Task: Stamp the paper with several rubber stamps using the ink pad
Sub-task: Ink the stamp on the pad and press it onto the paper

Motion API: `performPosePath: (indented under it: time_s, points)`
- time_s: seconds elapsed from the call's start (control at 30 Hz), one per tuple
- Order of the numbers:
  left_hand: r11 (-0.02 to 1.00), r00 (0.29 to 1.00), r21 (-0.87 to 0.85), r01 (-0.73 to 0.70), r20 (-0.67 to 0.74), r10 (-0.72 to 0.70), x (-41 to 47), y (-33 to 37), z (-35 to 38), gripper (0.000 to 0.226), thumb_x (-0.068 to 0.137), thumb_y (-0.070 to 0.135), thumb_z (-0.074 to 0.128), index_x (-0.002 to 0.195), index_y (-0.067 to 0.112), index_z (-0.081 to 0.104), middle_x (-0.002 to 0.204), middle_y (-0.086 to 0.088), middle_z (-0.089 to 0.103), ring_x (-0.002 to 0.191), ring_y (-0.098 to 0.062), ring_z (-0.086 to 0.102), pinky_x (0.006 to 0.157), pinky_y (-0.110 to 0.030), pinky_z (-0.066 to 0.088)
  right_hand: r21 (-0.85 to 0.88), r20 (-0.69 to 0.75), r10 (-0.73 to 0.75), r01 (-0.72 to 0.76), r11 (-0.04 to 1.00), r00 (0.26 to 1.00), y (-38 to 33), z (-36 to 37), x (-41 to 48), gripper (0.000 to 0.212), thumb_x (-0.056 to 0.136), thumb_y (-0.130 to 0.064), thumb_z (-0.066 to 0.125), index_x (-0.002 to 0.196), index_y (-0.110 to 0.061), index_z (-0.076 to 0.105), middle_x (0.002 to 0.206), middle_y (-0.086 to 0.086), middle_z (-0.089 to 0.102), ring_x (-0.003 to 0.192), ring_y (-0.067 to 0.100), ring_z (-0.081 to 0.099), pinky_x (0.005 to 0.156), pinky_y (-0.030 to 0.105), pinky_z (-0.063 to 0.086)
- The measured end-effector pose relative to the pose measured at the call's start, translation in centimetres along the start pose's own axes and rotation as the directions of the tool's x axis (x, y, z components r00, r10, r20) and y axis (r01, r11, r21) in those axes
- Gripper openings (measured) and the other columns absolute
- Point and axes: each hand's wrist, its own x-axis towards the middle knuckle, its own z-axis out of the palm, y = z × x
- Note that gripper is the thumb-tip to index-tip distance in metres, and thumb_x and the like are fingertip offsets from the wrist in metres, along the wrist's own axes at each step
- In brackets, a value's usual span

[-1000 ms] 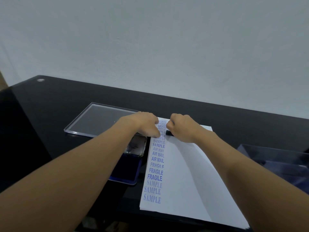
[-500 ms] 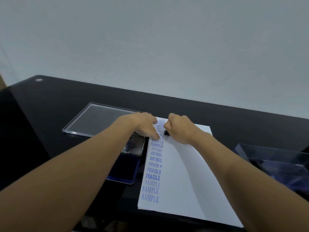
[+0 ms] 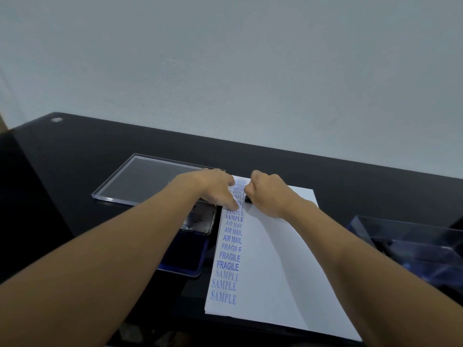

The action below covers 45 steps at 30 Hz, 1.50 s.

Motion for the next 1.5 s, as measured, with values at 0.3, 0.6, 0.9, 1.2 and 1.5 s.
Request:
performPosePath:
  time_s: [0.3,0.6,0.9,1.2,1.5]
  points:
    - [1.000,1.000,0.008,-0.012,-0.001,0.012,0.1,0.0,0.0,0.076,0.080,0.051,0.072,0.145,0.021,0.045,0.144,0.000,0.048,0.127,-0.024,0.049,0.105,-0.045,0.045,0.000,0.006,-0.007,0.007,1.000,1.000,0.3,0.0,0.7,0.017,0.104,-0.021,0.033,0.098,-0.008,0.042,0.073,-0.002,0.034,0.083,0.029,0.047,0.076,0.038,0.042]
    - [1.000,1.000,0.001,-0.005,0.005,0.005,0.0,0.0,0.0,0.075,0.081,0.050,0.072,0.145,0.021,0.046,0.144,-0.001,0.048,0.127,-0.024,0.049,0.106,-0.044,0.045,-0.003,-0.033,-0.003,0.003,1.000,0.999,0.5,0.8,0.3,0.018,0.105,-0.024,0.030,0.099,-0.009,0.039,0.072,0.001,0.036,0.080,0.030,0.048,0.072,0.038,0.041]
    - [1.000,1.000,-0.009,-0.012,0.004,0.012,0.0,0.0,0.0,0.076,0.082,0.052,0.071,0.147,0.021,0.044,0.143,0.000,0.048,0.126,-0.024,0.049,0.106,-0.044,0.045,-0.439,0.088,-0.163,0.185,0.879,0.983,-0.1,-0.5,-0.4,0.049,0.105,-0.023,0.048,0.067,-0.018,0.018,0.090,0.003,0.031,0.059,0.011,0.026,0.049,0.022,0.020]
    - [1.000,1.000,0.003,-0.008,-0.009,0.008,0.0,0.0,0.2,0.072,0.083,0.052,0.069,0.144,0.019,0.046,0.144,-0.003,0.047,0.130,-0.026,0.045,0.108,-0.044,0.043,-0.441,0.093,-0.155,0.181,0.879,0.983,0.0,-0.3,0.0,0.044,0.103,-0.018,0.045,0.067,-0.014,0.022,0.075,-0.001,0.016,0.058,0.013,0.024,0.049,0.025,0.018]
    - [1.000,1.000,-0.004,-0.008,-0.007,0.008,-0.1,0.0,0.1,0.076,0.085,0.052,0.068,0.149,0.021,0.041,0.150,-0.002,0.042,0.136,-0.025,0.040,0.111,-0.043,0.040,-0.423,0.048,-0.163,0.168,0.891,0.985,0.4,0.6,0.1,0.041,0.102,-0.022,0.050,0.069,-0.012,0.027,0.090,0.005,0.032,0.057,0.014,0.029,0.050,0.026,0.027]
